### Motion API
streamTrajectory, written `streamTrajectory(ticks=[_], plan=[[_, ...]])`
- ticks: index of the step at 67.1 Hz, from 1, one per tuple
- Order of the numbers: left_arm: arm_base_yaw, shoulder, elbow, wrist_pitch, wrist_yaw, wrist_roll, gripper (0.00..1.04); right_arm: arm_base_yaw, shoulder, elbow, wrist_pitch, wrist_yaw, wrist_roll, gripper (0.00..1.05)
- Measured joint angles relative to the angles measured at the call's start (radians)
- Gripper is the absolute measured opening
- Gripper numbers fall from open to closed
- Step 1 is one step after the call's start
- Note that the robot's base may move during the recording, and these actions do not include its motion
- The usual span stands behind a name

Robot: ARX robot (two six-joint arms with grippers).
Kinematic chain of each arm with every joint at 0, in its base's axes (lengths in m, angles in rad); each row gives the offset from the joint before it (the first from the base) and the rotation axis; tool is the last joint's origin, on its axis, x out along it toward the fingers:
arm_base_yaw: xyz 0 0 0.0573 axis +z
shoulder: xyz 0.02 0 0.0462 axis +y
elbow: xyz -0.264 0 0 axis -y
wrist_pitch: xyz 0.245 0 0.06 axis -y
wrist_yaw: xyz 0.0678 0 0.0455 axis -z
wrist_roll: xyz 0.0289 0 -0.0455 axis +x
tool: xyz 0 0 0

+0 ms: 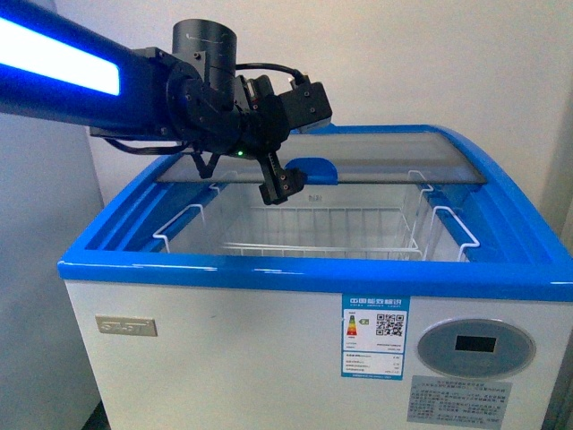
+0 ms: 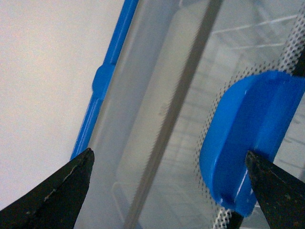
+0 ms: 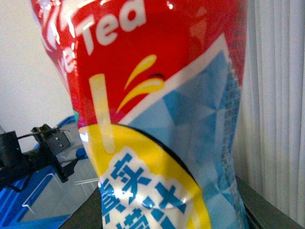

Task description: Put drink in fridge

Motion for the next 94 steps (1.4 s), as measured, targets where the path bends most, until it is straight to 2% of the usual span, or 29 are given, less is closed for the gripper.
streamTrajectory(ticks=[15,18,32,34,36,40,47,53,65,69,74,78,79,82,84,86,87,94], plan=[[-0.003,0.146,0.206,0.093,-0.127,-0.077,0.97,0.001,0.0,0.0,0.0,-0.001,0.0,0.42],[-0.003,0.153,0.215,0.1,-0.127,-0.077,0.97,0.001,0.0,0.0,0.0,0.0,0.0,0.42],[-0.01,0.161,0.254,0.134,-0.274,-0.276,0.97,0.001,0.0,0.0,0.0,-0.002,0.0,0.42],[-0.009,0.1,0.163,0.172,-0.402,-0.377,0.97,0.001,0.0,0.0,0.0,-0.001,0.0,0.42],[0.006,0.003,0.024,0.205,-0.422,-0.492,0.97,0.001,0.0,0.0,0.0,-0.001,0.0,0.42],[0.035,-0.169,-0.204,0.217,-0.415,-0.67,0.97,0.001,0.0,0.0,0.0,0.003,0.0,0.42],[0.071,-0.412,-0.504,0.265,-0.38,-0.883,0.97,0.001,0.0,0.0,0.0,0.005,0.0,0.42],[0.108,-0.674,-0.824,0.291,-0.313,-1.067,0.97,0.001,0.0,0.0,0.0,-0.001,0.0,0.42],[0.151,-1.021,-1.311,0.364,-0.232,-1.213,0.96,0.001,0.0,0.0,0.0,-0.001,0.0,0.42],[0.169,-1.131,-1.503,0.511,-0.289,-1.202,0.88,0.001,0.0,0.0,0.0,0.0,0.0,0.42],[0.22,-1.316,-1.767,0.675,-0.27,-1.186,0.75,0.001,0.0,0.0,0.0,0.0,0.0,0.42],[0.269,-1.479,-1.938,0.693,-0.238,-1.18,0.67,-0.037,0.03,0.047,-0.116,-0.084,-0.045,0.42],[0.277,-1.511,-1.97,0.696,-0.24,-1.18,0.65,-0.074,0.057,0.098,-0.225,-0.188,-0.104,0.42],[0.298,-1.618,-2.079,0.705,-0.246,-1.18,0.58,-0.126,0.099,0.171,-0.377,-0.303,-0.177,0.42],[0.302,-1.664,-2.124,0.709,-0.247,-1.18,0.54,-0.164,0.147,0.23,-0.495,-0.393,-0.288,0.42],[0.302,-1.718,-2.18,0.715,-0.242,-1.178,0.49,-0.179,0.181,0.261,-0.56,-0.44,-0.341,0.42],[0.302,-1.73,-2.195,0.716,-0.238,-1.178,0.47,-0.184,0.217,0.285,-0.605,-0.475,-0.425,0.42],[0.301,-1.771,-2.273,0.719,-0.23,-1.175,0.34,-0.155,0.374,0.335,-0.598,-0.529,-0.703,0.42]])
